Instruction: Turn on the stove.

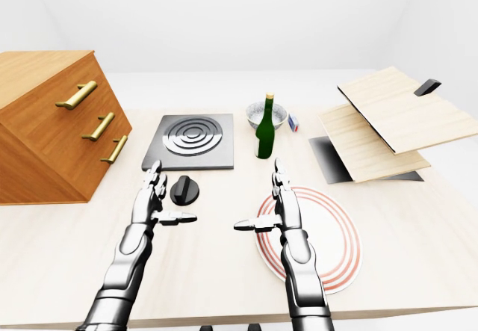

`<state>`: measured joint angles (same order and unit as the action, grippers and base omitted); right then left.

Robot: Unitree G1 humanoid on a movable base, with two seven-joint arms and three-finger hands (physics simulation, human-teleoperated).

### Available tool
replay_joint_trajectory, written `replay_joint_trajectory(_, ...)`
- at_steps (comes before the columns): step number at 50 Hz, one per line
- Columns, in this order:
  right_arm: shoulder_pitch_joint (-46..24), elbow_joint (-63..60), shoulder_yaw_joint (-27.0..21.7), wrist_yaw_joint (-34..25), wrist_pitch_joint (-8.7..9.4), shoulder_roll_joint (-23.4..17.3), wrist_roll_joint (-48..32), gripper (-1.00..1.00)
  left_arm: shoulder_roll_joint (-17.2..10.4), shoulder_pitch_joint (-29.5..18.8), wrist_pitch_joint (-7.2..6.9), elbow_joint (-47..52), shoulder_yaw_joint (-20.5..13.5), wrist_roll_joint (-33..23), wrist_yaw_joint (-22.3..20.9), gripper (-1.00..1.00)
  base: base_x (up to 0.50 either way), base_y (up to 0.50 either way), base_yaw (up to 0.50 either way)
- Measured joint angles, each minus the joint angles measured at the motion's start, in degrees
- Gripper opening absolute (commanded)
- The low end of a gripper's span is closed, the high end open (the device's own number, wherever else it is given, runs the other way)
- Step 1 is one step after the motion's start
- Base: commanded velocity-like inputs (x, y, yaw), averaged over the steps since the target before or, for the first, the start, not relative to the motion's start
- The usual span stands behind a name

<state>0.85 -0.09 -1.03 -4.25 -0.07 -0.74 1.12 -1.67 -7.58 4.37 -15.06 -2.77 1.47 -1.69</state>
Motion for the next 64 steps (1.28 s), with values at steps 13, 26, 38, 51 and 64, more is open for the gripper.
replay_joint_trajectory(13, -0.13, -0.04, -0.2, -0.01, 0.28, -0.07, 0.21, 1.0, 0.45, -4.6, 0.63, -11.87, 0.86, -0.91, 0.65, 1.0, 0.0, 0.0, 0.0)
replay_joint_trajectory(26, -0.45, -0.24, -0.61, 0.01, 0.92, -0.21, 0.67, 1.0, 0.77, -6.26, 0.63, -15.96, 0.9, -2.35, 1.13, 1.0, 0.0, 0.0, 0.0)
replay_joint_trajectory(38, -0.88, -0.64, -1.19, -0.04, 1.87, -0.41, 1.37, 1.0, 2.36, -3.41, 0.63, -12.81, 2.93, -4.0, 1.53, 1.0, 0.0, 0.0, 0.0)
replay_joint_trajectory(51, -2.22, -0.34, -2.16, 0.29, 3.2, -0.83, 2.43, 1.0, 5.15, 1.36, 0.47, -7.87, 7.13, -4.26, 0.92, 1.0, 0.0, 0.0, 0.0)
replay_joint_trajectory(64, -2.71, -0.21, -2.57, 0.31, 3.74, -1.06, 2.98, 1.0, 7.55, -8.22, -3.6, -12.89, 7.44, -2.1, 0.05, 1.0, 0.0, 0.0, 0.0)
